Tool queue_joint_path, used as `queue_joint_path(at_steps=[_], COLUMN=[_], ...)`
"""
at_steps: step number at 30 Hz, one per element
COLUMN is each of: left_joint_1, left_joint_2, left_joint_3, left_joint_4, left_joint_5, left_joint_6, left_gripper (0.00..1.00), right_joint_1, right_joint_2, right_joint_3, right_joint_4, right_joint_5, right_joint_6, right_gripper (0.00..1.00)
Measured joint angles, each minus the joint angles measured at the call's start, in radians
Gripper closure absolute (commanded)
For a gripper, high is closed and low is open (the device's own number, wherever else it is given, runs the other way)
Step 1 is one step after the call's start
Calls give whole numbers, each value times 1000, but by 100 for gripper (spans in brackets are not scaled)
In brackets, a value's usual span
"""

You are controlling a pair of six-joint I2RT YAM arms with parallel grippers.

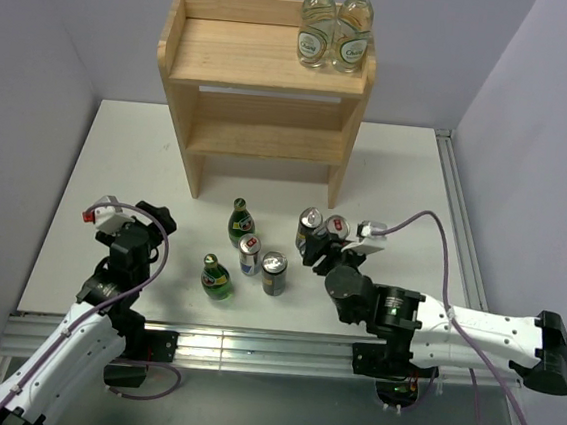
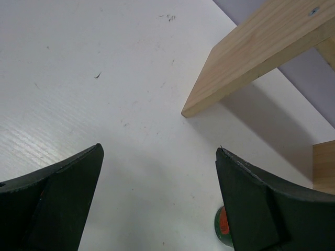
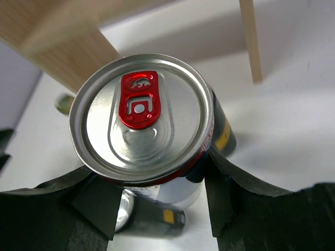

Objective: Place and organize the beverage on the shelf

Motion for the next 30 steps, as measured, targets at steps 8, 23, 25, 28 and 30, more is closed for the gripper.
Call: queue_joint_path(at_steps=[8,23,25,28,30], left_joint_1=[-1,-1,-1,-1,-1], left_joint_2=[45,55,57,57,56], left_joint_3=[0,0,0,0,0], left_joint_4=[0,22,22,23,22], left_joint_5=[0,1,1,0,0], left_joint_6=[1,5,5,5,5], left_gripper=[4,4,4,4,4], right_joint_1=[-127,-537,-553,-568,-578], right_joint_2=[106,456,492,546,577], right_joint_3=[265,660,677,690,690], right_joint_4=[101,115,115,114,114], right_joint_5=[-68,-402,-417,-431,-440], right_joint_6=[-315,-462,-468,-475,-480], right_gripper=[100,100,100,100,100])
